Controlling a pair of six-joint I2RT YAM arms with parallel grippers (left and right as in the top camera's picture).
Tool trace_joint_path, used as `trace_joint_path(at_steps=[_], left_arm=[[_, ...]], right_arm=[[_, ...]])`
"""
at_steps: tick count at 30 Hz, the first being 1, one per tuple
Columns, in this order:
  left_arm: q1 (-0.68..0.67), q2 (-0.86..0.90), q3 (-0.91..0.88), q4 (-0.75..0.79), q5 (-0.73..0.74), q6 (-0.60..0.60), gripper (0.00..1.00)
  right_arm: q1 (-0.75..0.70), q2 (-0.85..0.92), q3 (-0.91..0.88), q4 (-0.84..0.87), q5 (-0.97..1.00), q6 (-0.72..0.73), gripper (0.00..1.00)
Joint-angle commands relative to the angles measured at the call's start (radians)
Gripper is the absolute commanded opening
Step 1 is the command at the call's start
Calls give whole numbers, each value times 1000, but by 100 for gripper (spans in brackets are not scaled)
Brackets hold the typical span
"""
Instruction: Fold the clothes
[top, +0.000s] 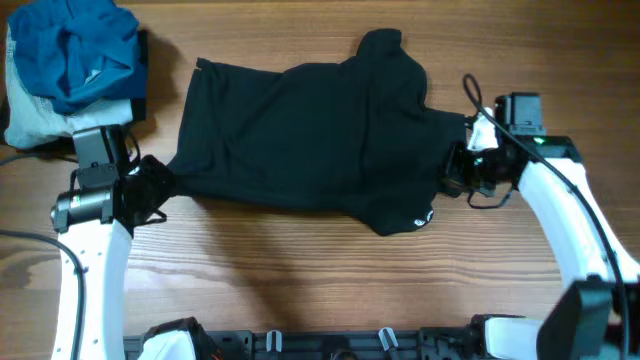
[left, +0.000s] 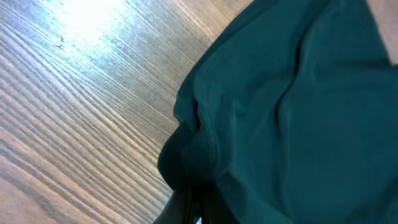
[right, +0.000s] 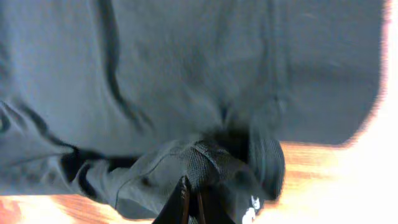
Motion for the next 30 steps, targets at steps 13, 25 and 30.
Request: trace_joint_path(at_steps=[13,25,30], left_arm=[[7,17,16,31,-34,13,4],[7,17,16,36,-34,13,4],[7,17,16,37,-35,13,4]], right_arm=[[-4,59,-88,-16,47,-98,42],[-2,59,-296,253,-34,-74,33],[-2,59,-319,267,-117,-102,21]])
